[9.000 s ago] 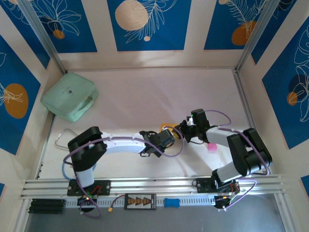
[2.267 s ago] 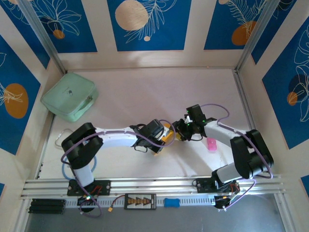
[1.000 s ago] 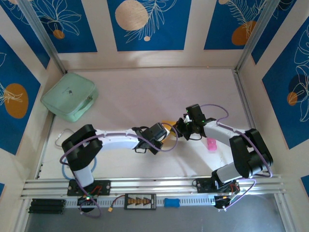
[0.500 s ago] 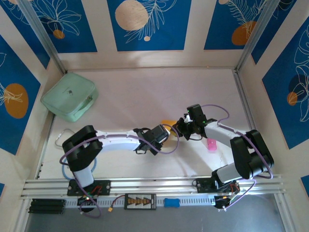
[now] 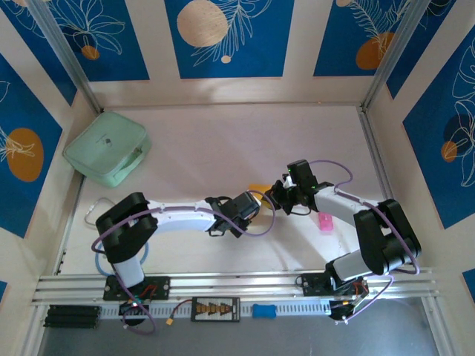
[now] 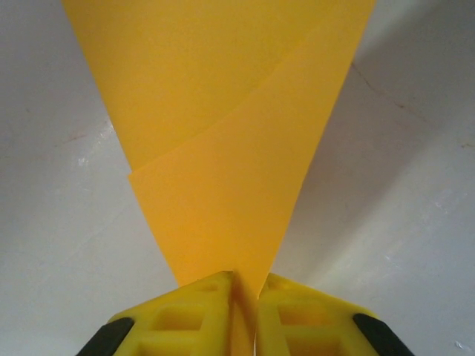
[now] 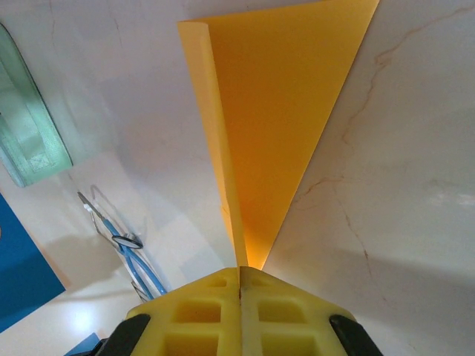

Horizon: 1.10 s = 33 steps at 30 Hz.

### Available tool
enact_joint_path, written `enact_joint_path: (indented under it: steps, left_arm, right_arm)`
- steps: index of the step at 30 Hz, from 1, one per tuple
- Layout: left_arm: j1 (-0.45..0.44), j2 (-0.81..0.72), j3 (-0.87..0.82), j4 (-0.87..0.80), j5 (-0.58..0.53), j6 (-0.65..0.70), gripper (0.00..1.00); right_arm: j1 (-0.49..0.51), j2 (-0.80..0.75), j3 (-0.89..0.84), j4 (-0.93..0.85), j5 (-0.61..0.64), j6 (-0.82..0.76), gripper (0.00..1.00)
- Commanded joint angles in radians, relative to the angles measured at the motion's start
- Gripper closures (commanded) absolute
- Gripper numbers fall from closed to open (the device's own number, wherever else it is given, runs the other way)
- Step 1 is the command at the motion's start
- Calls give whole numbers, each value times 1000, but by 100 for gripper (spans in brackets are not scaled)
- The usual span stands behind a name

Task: Fold a paper plane with a square sheet of paper (pick it up from the middle)
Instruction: Fold the wing for the fifth time at the center of the table.

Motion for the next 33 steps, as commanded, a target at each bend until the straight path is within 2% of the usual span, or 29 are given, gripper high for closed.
enact_joint_path:
  steps: [1,3,9,10,14,18,21,28,33]
  left_arm:
    - [-10,3,27,-23,-16,13,87]
    - [-10,4,27,-24,-14,12,88]
    - [-10,3,26,-22,-14,3,99]
    - [-11,1,24,-19,-8,4,100]
    - [-6,-1,25,-14,34,-3,100]
    - [17,-1,28,1,143,-17,100]
    - [50,3,28,15,249,-30,100]
    - [96,23,26,55,416,-52,100]
    - [126,43,17,92,515,-78,100]
  right_arm:
    - [-6,-20,-13,-4,-29,8,100]
    - [-6,-18,-13,-4,-30,8,100]
    - [-11,-31,-16,-23,-22,-4,100]
    - [-13,-38,-18,-31,-17,-6,97]
    - [-26,-75,-17,-81,14,-34,80]
    - [-52,-131,-24,-160,69,-67,57]
    - [-84,-181,-47,-184,84,-82,48]
    - [-143,-275,-95,-196,94,-93,46]
    - [-151,-281,-114,-169,70,-96,47]
